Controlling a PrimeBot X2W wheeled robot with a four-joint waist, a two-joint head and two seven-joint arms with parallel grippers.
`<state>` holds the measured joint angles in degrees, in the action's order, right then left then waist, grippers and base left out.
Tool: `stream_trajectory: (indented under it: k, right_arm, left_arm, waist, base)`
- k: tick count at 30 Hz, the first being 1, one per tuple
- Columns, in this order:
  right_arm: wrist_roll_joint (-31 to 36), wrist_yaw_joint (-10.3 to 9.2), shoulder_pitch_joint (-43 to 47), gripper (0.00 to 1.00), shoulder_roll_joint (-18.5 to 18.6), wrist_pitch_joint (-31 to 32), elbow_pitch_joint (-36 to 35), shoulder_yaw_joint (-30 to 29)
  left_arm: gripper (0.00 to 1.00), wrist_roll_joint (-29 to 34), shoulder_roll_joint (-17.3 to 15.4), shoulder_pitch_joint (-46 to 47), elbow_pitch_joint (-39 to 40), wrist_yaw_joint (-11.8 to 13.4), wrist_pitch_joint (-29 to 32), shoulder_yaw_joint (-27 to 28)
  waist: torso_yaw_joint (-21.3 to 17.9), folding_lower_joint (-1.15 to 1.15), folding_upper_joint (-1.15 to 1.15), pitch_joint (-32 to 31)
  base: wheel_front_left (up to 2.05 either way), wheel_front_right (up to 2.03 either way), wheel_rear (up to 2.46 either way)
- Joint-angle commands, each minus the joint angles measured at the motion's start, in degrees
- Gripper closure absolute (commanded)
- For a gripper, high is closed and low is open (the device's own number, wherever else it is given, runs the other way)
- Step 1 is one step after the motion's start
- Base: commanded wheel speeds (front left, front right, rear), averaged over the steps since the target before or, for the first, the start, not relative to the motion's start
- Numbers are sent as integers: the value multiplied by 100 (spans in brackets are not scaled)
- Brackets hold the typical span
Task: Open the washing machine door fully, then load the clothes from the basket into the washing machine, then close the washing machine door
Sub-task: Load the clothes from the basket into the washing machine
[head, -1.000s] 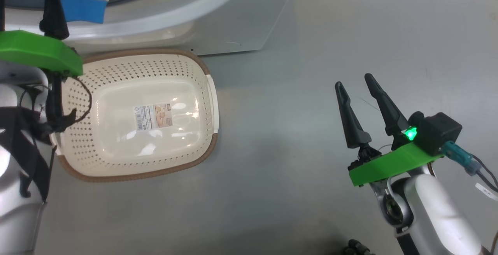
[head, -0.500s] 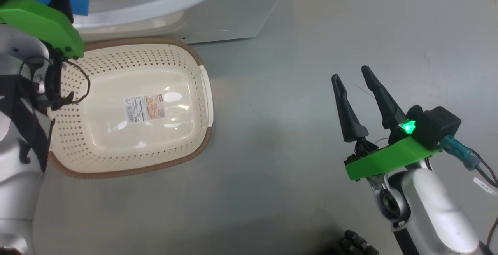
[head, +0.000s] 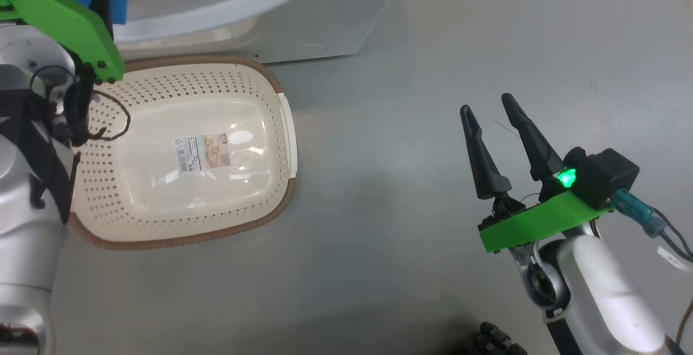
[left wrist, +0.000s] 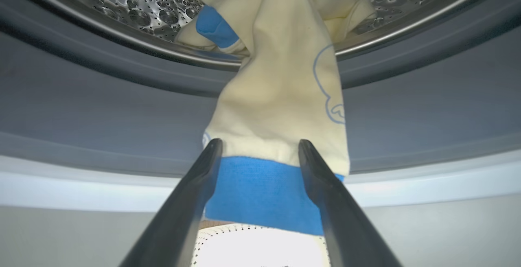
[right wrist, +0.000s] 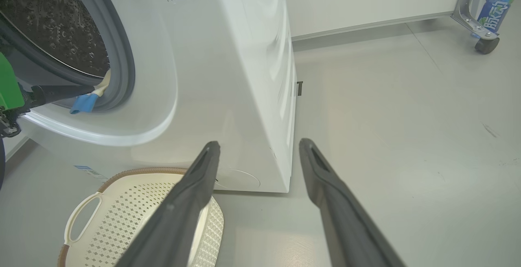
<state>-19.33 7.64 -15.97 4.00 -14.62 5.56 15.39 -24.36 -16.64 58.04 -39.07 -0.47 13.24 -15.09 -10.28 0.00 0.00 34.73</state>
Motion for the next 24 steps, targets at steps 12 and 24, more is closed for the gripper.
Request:
stream_trajectory:
  k: [12, 24]
  right_arm:
    - [-51, -15, 41, 0, -1, -38, -139, 170]
    - [-72, -15, -6, 0, -34, -38, -115, 156]
  left_arm:
    - [16, -59, -142, 559, -270, 157, 844, -43]
    - [100, -84, -179, 582, -252, 231, 888, -103]
  waist:
    - [-51, 0, 0, 73]
    - [-58, 0, 0, 97]
  base:
    - [0, 0, 0]
    - [0, 0, 0]
